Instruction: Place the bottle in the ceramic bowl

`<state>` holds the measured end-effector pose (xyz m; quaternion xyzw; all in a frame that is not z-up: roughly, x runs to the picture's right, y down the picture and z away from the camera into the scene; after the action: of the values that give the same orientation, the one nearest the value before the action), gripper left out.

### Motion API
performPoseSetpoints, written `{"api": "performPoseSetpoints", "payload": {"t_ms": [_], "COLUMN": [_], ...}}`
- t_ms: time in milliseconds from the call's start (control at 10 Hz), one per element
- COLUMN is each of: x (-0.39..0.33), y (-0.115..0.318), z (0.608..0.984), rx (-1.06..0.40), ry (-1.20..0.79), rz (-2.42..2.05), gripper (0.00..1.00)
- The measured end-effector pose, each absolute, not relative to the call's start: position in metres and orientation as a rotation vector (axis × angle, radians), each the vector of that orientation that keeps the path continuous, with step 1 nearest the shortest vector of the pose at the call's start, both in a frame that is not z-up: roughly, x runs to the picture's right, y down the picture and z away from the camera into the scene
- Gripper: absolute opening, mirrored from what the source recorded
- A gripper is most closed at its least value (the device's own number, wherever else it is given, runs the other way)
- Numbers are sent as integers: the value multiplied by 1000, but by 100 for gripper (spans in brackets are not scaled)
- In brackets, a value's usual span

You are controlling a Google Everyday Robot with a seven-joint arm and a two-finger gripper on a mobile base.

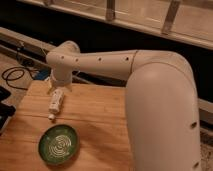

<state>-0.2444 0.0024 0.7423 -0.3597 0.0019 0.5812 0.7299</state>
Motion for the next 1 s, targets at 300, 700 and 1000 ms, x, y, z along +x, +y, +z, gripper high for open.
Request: {"api": "performPoseSetpoints", "payload": {"t_ms": [300,700,1000], "x": [-288,-295,-307], "y": [0,1,4], "z": [772,779,798], "rx": [-988,-1023,-1041], "ry": [-10,-14,6], "rz": [1197,1180,1179], "gripper": [65,65,65]}}
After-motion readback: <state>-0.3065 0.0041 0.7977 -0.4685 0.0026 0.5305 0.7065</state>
